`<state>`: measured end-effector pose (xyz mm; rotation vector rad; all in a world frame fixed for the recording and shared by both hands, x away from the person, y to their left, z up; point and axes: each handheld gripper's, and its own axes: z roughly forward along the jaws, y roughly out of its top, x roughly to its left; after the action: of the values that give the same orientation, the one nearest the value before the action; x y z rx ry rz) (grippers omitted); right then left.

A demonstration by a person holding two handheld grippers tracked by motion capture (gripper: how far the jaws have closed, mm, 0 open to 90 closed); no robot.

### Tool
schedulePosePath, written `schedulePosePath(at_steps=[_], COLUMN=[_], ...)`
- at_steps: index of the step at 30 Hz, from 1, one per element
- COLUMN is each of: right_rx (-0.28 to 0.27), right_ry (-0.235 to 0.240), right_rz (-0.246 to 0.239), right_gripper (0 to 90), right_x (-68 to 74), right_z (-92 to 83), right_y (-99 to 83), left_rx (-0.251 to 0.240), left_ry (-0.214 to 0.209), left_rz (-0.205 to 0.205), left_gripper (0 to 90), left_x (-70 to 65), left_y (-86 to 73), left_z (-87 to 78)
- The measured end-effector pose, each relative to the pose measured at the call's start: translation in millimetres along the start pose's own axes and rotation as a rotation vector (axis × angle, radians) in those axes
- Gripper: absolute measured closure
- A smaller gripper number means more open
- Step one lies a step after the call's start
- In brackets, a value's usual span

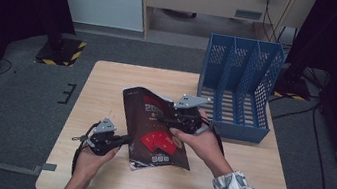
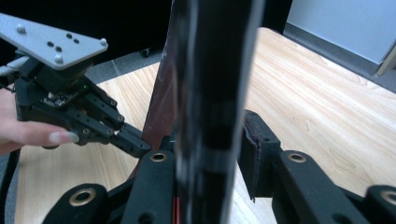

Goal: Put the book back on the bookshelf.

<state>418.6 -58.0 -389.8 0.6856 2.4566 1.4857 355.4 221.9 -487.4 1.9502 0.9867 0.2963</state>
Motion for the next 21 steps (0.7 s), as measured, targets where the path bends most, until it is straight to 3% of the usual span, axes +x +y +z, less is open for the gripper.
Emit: schedulePosePath(at_steps=[5, 10, 14, 19, 21], right_rx=[0.000, 0.002, -0.006, -0.027, -0.035], right_ry=[-0.005, -0.039, -0.029, -0.010, 0.003], right_rz=[-0.004, -0.006, -0.002, -0.011, -0.005], right_gripper=[71.2, 85.9, 87.0, 87.1, 87.1], right_x=[0.9, -0.3, -1.1, 0.5, 0.5], right_z=[1.5, 1.1, -1.3, -3.6, -4.4], right_y=[5.7, 6.6, 5.6, 4.9, 4.7], left_rx=[-0.002, -0.001, -0.003, 0.004, 0.016], left_ry=[0.000, -0.006, -0.002, -0.016, -0.033], left_rz=[0.010, 0.014, 0.014, -0.008, -0.022], left_gripper=[88.0, 87.9, 86.3, 72.9, 62.9], left_x=[-0.8, -0.4, 0.6, 3.7, 3.5], left_y=[0.5, 0.6, -0.2, -3.0, -4.2], left_z=[-0.5, -1.0, -0.5, 3.8, 8.6])
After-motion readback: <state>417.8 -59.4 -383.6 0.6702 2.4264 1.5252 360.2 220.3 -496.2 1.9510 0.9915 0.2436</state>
